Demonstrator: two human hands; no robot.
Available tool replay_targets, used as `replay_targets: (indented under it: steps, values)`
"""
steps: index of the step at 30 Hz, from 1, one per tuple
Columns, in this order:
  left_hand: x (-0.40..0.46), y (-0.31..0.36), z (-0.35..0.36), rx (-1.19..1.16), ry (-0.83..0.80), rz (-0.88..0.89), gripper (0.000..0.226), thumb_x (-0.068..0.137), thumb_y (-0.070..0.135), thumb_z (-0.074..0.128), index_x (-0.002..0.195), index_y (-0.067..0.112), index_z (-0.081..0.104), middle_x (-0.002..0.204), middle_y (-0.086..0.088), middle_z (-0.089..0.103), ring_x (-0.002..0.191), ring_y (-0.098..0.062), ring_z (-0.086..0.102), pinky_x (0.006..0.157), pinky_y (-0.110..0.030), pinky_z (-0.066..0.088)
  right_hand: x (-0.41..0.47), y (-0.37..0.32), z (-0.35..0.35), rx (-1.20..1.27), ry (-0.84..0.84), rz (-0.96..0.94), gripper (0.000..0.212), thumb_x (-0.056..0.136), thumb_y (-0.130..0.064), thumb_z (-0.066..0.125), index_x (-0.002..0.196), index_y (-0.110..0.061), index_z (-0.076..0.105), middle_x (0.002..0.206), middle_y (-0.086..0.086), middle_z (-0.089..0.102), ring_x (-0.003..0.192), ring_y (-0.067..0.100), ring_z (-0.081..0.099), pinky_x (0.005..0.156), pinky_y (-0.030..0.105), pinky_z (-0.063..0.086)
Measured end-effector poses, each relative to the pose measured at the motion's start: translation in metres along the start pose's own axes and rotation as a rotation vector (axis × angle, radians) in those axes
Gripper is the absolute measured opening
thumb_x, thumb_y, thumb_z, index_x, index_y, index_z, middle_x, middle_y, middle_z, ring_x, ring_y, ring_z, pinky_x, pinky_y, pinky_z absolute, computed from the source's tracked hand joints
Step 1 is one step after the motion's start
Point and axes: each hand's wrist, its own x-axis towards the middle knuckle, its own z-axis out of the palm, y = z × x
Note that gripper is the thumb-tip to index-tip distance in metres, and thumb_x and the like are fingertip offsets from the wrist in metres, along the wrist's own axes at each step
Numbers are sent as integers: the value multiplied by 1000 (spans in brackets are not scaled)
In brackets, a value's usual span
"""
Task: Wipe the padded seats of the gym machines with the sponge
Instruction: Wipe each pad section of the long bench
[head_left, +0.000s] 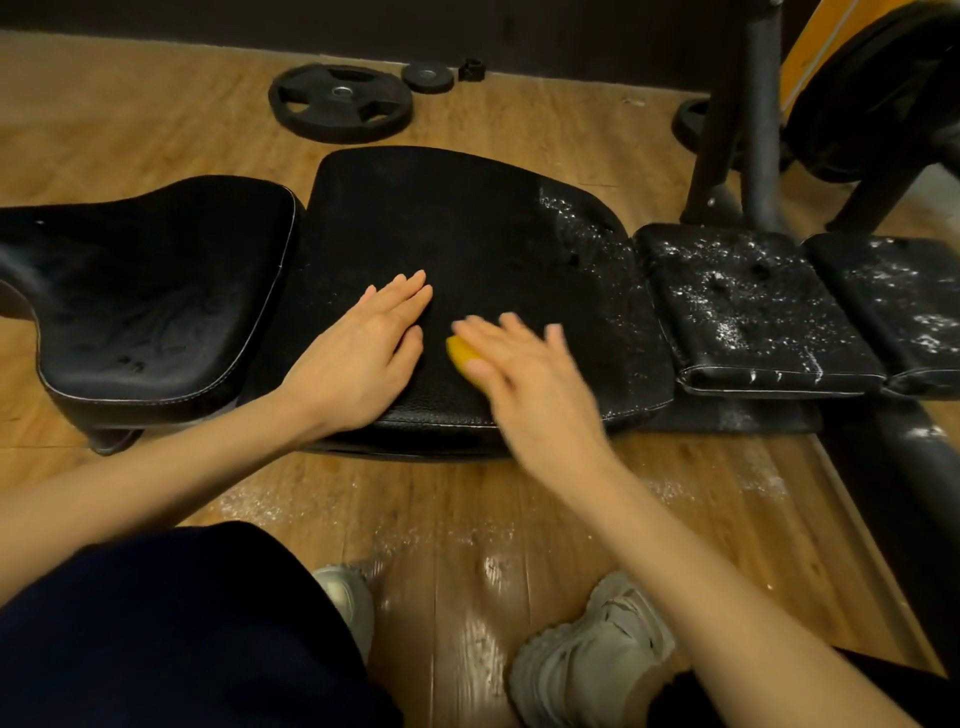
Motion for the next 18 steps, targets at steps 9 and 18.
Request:
replay_targets:
  steps: [9,18]
  values:
    - [3,-2,1,-26,9,-7,49,104,19,34,152,12,27,161,0,20,149,-9,12,118,-22,3,-13,-33,25,24,159,53,35,103,-29,40,133,-21,58,142,-2,53,137,17,40,118,37,16]
    - [4,-5,0,-60,17,-5,48,103,17,36,151,12,32,160,1,25,148,-11,17,123,-32,9,-34,13,-3,134,296,277,44,99,-28,42,143,-33,43,143,-6,52,126,18,50,120,35,19]
